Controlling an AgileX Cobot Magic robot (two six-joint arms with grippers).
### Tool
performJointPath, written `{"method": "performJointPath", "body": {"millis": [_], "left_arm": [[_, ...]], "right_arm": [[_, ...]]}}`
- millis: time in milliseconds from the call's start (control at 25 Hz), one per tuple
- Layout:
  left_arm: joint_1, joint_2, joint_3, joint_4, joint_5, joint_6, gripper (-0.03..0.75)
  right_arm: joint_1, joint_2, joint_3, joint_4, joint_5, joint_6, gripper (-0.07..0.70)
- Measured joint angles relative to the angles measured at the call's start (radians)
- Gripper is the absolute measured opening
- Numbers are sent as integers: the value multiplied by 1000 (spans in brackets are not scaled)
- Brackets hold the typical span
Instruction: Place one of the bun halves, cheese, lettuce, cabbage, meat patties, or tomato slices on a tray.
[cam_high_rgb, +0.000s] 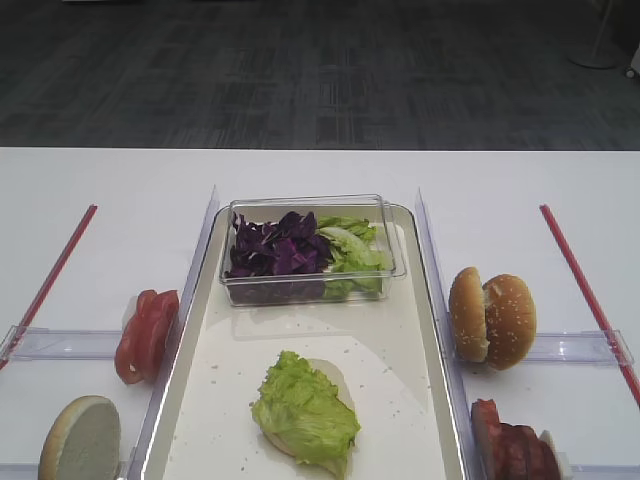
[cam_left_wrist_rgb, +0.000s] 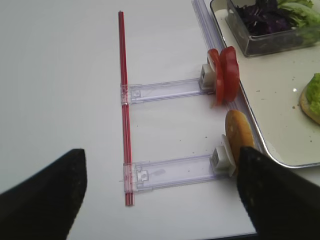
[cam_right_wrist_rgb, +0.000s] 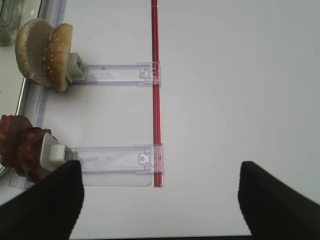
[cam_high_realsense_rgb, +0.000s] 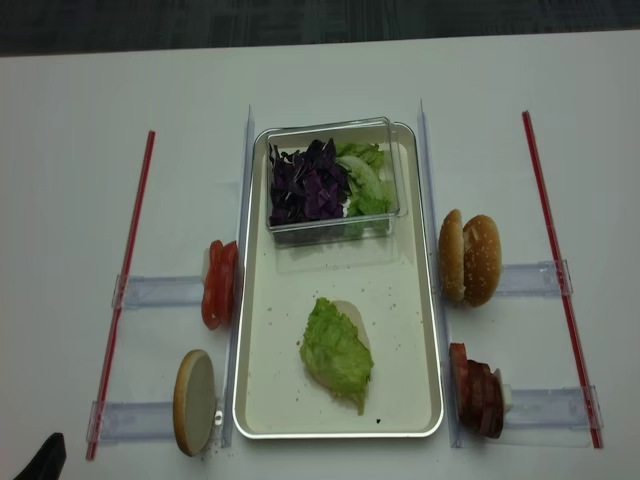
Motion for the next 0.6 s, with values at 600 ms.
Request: {"method": "performJointPath", "body": {"millis": [600], "left_arm": [[0,0,0,0,0,0,564]], "right_arm": [[0,-2,29,-11,-72,2,643]]}}
